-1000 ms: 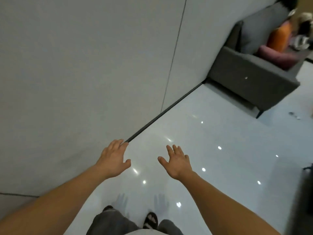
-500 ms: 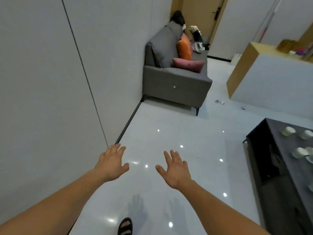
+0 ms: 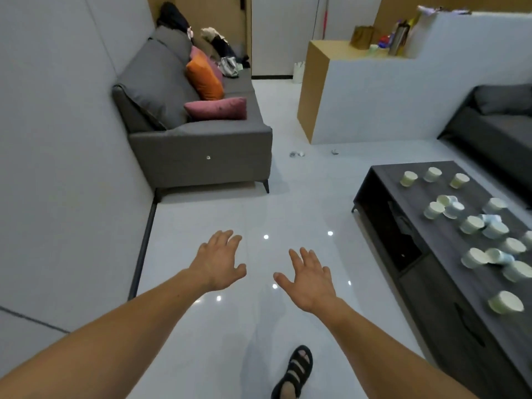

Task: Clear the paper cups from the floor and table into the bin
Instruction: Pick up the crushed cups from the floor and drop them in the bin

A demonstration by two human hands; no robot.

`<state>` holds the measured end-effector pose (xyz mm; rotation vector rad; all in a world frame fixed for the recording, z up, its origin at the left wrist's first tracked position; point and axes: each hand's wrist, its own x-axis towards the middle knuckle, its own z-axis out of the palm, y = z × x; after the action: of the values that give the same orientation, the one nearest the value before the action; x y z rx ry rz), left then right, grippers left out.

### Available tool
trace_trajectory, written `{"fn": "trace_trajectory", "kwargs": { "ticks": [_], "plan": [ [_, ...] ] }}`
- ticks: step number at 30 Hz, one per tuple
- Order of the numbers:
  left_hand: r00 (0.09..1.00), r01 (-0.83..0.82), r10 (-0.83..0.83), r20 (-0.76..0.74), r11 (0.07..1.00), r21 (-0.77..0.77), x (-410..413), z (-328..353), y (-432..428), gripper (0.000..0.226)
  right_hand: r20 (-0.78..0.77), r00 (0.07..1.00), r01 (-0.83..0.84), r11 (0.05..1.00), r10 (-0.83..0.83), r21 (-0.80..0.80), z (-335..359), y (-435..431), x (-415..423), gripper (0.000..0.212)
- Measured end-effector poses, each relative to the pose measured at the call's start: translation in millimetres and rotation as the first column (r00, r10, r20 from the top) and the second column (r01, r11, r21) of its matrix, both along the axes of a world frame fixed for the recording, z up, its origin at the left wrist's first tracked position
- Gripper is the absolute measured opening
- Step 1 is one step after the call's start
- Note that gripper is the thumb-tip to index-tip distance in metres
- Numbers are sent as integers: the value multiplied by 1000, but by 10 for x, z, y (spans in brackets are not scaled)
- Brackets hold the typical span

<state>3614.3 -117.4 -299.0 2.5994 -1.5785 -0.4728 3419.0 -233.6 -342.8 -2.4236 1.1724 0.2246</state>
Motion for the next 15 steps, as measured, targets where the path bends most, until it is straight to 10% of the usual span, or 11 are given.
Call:
{"fn": "trace_trajectory", "kwargs": {
  "ticks": [15],
  "plan": [
    [998,41,-40,-55,999,18,614,32,-2963,74,32,989,140,989,-142,36,213,-2965,354,81]
  ]
}}
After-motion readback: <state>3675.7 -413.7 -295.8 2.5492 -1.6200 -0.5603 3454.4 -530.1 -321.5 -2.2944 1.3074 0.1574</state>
